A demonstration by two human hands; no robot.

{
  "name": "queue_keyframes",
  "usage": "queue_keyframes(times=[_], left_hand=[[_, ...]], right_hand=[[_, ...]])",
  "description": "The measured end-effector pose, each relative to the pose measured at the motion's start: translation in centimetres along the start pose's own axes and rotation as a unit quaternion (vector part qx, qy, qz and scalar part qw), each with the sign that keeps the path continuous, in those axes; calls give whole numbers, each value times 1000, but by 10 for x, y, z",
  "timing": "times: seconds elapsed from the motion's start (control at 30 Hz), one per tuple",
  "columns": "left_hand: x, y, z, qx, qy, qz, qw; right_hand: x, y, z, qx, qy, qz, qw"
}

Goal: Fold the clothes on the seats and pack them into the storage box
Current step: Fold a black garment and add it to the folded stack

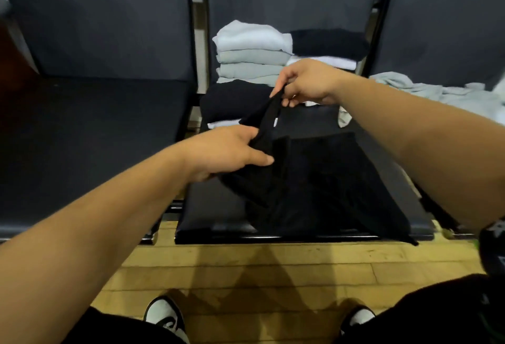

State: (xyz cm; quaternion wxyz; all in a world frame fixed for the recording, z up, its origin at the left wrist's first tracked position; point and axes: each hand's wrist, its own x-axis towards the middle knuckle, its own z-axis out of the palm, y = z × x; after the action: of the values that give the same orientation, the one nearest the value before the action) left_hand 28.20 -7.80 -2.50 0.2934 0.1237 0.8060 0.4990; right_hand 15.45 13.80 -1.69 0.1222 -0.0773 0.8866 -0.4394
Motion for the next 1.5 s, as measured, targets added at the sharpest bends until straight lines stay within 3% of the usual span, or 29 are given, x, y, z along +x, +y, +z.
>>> queue_keyframes(times=[0.23, 0.33, 0.43, 0.5, 0.63, 0.73, 0.8, 0.9, 1.03, 1.17, 1.3, 1.4, 1.47, 1.5], left_hand=[[62, 60, 121, 144, 31, 83, 986], [86, 69, 172, 107, -4, 76, 991], [100, 61, 203, -5, -110, -9, 994], [101, 53, 202, -12, -135, 7, 991], [104, 34, 166, -37, -54, 72, 995], [105, 8, 127, 87, 96, 58, 990], [102, -10, 110, 149, 167, -23, 975], [95, -25, 103, 140, 189, -126, 964], [83, -25, 111, 103, 122, -139, 977], [75, -25, 114, 171, 68, -127, 975], [63, -24, 101, 10, 79, -141, 987], [55, -34, 88, 17, 103, -115, 988], [51, -44, 77, 157, 141, -17, 977], [49, -47, 70, 242, 153, 65, 956]], right_hand=[[-51, 73, -66, 176, 86, 102, 975], [-61, 112, -73, 162, 134, 129, 969], [-70, 161, -66, 101, 170, 199, 960], [-72, 180, -57, 106, 192, 223, 950], [-69, 184, -58, 105, 256, 199, 940], [-75, 178, -57, 48, 296, 205, 932], [-82, 175, -52, -56, 286, 222, 931], [-89, 155, -39, -140, 260, 208, 933], [-101, 131, -13, -228, 153, 214, 937], [-130, 133, 35, -258, 60, 182, 947], [-136, 139, 56, -259, 38, 111, 959], [-131, 128, 55, -219, 56, 82, 971], [-135, 112, 58, -271, 53, 16, 961], [-141, 102, 59, -287, 47, -30, 956]])
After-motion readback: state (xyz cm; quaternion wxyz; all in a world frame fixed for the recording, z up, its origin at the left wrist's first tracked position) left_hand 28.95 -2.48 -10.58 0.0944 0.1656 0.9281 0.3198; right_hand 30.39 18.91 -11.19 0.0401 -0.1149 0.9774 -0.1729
